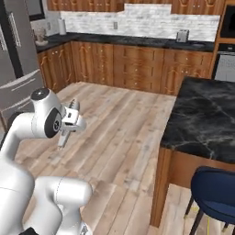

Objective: Pick up the tongs from the counter and place them near the plate next to the oven.

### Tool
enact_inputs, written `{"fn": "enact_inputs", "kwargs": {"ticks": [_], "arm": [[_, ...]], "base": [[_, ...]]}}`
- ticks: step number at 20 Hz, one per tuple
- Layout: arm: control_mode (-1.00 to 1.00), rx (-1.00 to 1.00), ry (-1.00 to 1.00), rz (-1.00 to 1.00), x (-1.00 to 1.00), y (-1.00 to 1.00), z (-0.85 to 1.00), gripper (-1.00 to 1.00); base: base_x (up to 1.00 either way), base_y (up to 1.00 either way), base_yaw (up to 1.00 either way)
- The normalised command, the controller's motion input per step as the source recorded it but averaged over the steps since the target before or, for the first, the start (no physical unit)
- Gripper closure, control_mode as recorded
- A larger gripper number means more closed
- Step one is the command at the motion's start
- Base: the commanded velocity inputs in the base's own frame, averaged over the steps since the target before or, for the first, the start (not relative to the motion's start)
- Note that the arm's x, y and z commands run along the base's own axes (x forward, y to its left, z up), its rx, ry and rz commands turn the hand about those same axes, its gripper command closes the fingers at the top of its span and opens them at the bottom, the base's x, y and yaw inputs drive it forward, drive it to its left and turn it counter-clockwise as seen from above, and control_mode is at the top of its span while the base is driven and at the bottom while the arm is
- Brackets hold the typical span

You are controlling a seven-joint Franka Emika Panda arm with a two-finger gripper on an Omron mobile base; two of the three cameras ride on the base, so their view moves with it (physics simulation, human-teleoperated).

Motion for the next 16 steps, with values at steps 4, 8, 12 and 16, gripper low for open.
{"fn": "enact_inputs", "kwargs": {"ticks": [4,8,12,16], "arm": [[1.00,0.00,0.00,0.00,0.00,0.00,0.00,1.00],[1.00,0.00,0.00,0.00,0.00,0.00,0.00,1.00],[1.00,0.00,0.00,0.00,0.00,0.00,0.00,1.00],[1.00,0.00,0.00,0.00,0.00,0.00,0.00,1.00]], "base": [[1.00,0.63,-0.43],[1.00,0.71,-0.42],[1.00,0.75,-0.42],[1.00,0.72,-0.41]]}}
